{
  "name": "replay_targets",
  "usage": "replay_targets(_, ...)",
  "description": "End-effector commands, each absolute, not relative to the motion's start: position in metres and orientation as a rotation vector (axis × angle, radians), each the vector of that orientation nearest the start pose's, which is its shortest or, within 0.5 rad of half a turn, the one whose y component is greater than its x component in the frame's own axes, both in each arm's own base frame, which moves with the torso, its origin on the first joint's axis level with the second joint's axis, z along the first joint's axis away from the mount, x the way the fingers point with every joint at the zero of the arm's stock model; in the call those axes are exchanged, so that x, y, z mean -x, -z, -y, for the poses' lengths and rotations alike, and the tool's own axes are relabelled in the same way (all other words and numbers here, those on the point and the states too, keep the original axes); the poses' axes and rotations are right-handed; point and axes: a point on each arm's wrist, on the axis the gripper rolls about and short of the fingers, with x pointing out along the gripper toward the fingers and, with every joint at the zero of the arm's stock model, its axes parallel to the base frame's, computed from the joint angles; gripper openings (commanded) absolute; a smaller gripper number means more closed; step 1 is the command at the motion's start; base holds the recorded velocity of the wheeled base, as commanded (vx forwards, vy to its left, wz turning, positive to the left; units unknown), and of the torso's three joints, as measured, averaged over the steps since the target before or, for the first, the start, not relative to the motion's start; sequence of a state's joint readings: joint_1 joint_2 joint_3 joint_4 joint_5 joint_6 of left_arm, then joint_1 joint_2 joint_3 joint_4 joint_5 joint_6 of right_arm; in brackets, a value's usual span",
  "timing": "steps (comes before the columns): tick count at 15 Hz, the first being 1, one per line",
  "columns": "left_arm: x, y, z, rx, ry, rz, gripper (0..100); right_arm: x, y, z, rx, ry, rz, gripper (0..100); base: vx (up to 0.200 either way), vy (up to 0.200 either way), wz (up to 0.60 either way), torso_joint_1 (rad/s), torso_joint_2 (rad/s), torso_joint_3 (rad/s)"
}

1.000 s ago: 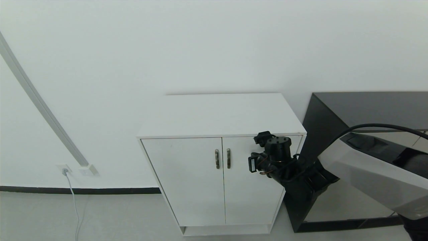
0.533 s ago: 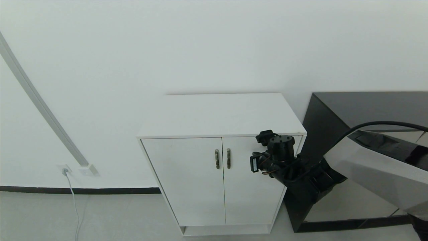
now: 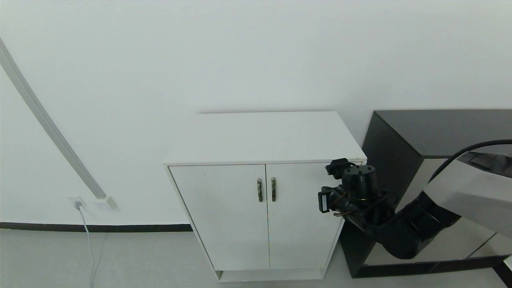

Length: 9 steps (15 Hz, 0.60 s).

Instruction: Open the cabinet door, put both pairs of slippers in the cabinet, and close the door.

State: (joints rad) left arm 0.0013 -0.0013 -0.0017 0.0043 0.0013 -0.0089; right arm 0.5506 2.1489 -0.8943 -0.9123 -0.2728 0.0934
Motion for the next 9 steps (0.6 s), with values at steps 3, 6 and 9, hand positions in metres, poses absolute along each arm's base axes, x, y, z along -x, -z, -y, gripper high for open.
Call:
replay_targets(3,0.023,-0.075,0.000,0.009,-0.003,-0.003,0,-0.295,-0.101,-0.156,0.039,-0.192,-0.302,0,0.000,0.000,0.00,0.000,0.00,0.000)
replay_targets(6,0.023,-0.075,0.000,0.009,-0.003,-0.003,0,-0.269,-0.114,-0.122,0.061,-0.132,-0.295,0,0.000,0.000,0.00,0.000,0.00,0.000)
replay_targets(9,0.023,-0.075,0.000,0.006,-0.002,-0.003,0,-0.233,-0.125,-0.078,0.044,-0.042,-0.291,0,0.000,0.000,0.00,0.000,0.00,0.000)
